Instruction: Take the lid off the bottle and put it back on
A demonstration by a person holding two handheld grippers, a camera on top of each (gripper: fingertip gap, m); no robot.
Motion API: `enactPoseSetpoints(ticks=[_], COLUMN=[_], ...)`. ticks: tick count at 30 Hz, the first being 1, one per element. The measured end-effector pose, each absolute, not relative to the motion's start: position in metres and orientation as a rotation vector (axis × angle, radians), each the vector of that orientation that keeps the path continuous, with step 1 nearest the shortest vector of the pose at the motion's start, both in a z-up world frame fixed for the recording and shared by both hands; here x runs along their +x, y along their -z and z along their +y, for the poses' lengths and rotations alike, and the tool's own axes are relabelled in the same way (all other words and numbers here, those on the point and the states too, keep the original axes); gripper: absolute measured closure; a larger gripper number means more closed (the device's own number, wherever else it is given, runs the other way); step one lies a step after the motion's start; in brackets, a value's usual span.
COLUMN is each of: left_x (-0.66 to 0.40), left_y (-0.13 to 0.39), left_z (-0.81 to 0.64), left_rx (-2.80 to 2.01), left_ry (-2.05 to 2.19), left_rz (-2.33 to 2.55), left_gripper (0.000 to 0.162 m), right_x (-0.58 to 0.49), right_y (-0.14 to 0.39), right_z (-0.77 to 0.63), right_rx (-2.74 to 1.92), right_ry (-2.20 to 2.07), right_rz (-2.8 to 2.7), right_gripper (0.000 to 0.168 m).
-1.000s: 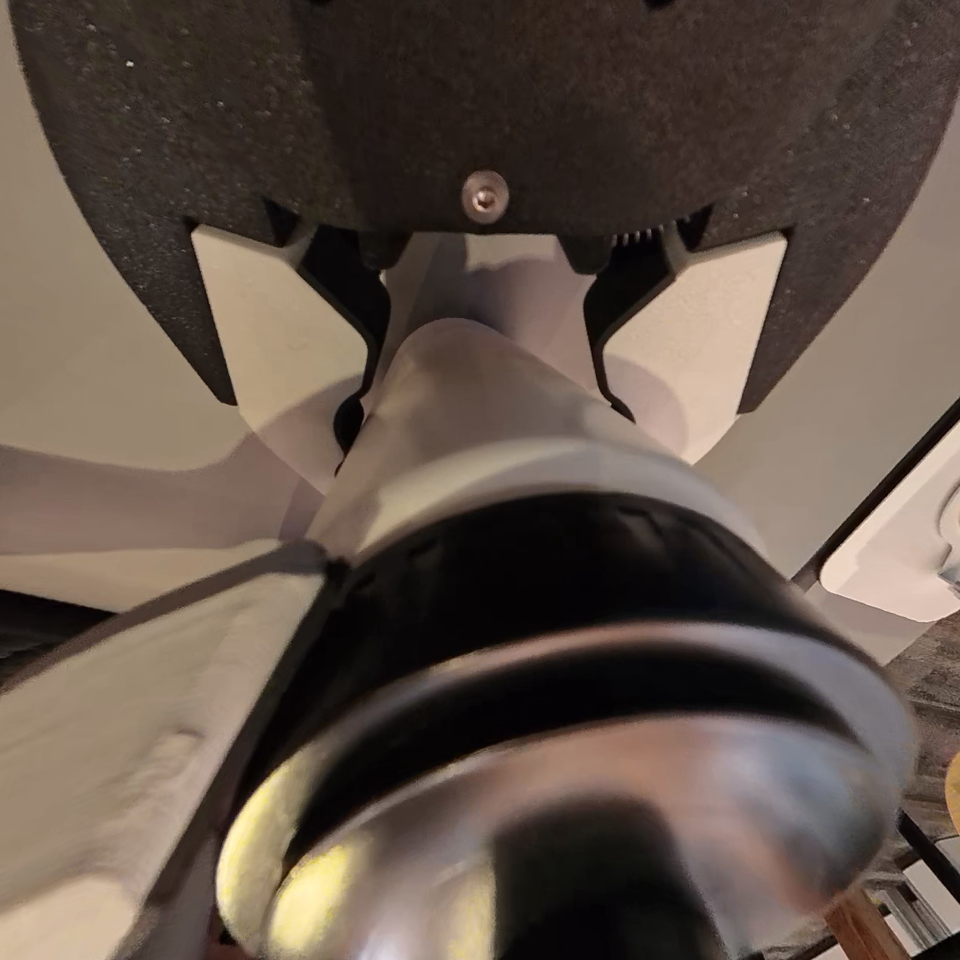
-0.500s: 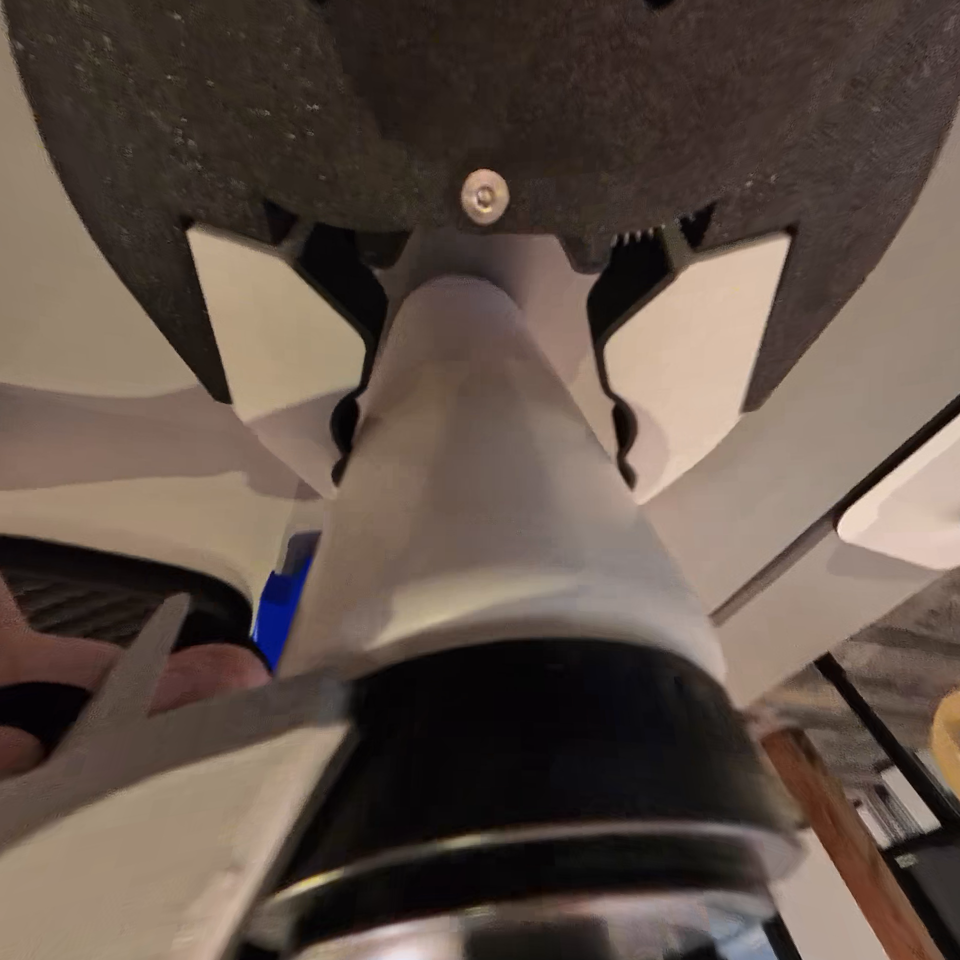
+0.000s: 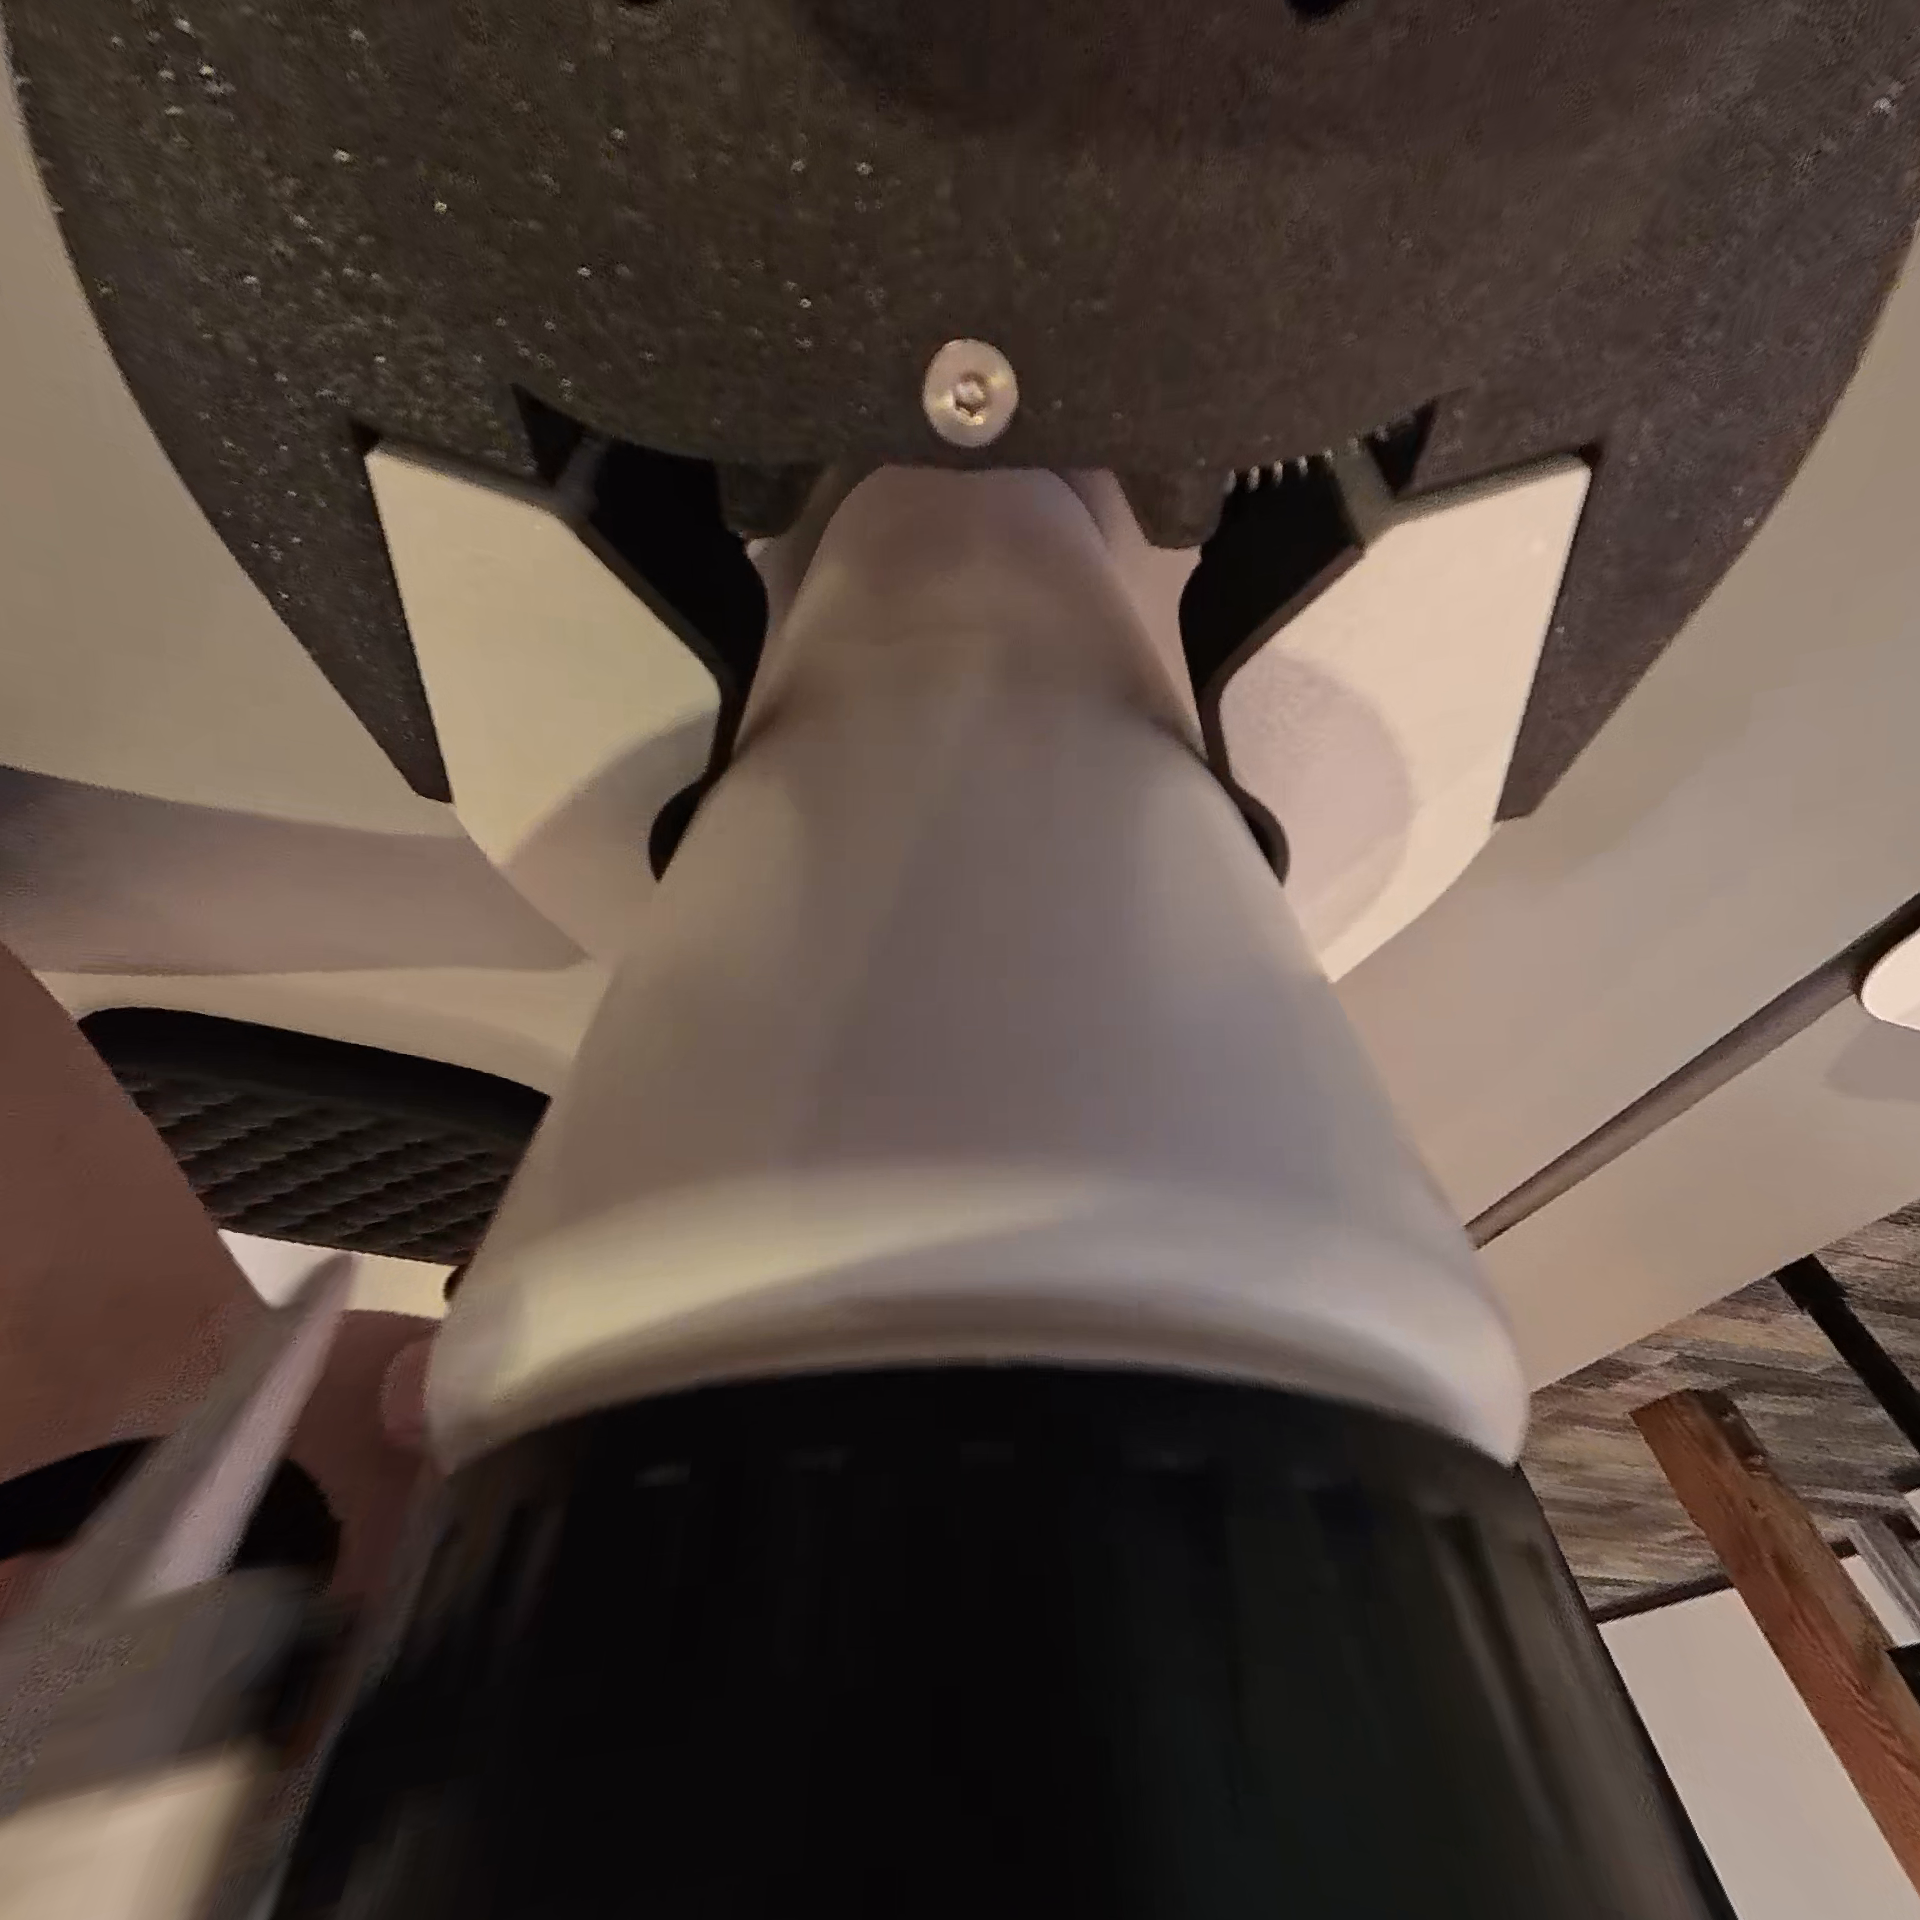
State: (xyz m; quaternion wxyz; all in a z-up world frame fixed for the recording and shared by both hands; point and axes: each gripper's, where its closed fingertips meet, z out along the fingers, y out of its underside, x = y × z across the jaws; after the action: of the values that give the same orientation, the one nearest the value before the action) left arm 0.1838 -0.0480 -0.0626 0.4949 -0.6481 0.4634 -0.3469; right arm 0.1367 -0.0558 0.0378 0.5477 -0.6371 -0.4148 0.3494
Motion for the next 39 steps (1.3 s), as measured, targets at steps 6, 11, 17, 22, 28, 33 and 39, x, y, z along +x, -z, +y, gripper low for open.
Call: enactPoseSetpoints(ticks=[6, 11, 17, 22, 28, 33, 39], left_x=[0.1842, 0.1851, 0.1857, 0.1898, 0.1909, 0.1912, 0.1914], left_y=[0.0640, 0.0651, 0.0656, 0.0613, 0.0672, 0.0687, 0.0697], left_z=[-0.0504, -0.0500, -0.0494, -0.0502, -0.0531, -0.0540, -0.0523], left_rx=[-1.597, -1.626, -1.644, -1.552, -1.559, -1.583, -1.619], left_ry=[0.829, 0.811, 0.798, 0.847, 0.853, 0.840, 0.810], left_rz=[1.114, 1.103, 1.101, 1.117, 1.181, 1.174, 1.144], left_gripper=[0.062, 0.062, 0.062, 0.051, 0.060, 0.061, 0.062], right_x=[0.1376, 0.1403, 0.1426, 0.1404, 0.1428, 0.1414, 0.1439], right_y=[-0.0366, -0.0365, -0.0367, -0.0375, -0.0398, -0.0390, -0.0390], right_z=[-0.0590, -0.0596, -0.0593, -0.0634, -0.0598, -0.0597, -0.0606], right_rx=[-1.550, -1.567, -1.563, -1.503, -1.442, -1.486, -1.488], right_ry=[-0.793, -0.764, -0.733, -0.802, -0.908, -0.904, -0.869], right_rz=[-0.974, -0.917, -0.877, -0.936, -0.965, -0.977, -0.940], right_gripper=[0.098, 0.099, 0.100, 0.100, 0.093, 0.096, 0.097])
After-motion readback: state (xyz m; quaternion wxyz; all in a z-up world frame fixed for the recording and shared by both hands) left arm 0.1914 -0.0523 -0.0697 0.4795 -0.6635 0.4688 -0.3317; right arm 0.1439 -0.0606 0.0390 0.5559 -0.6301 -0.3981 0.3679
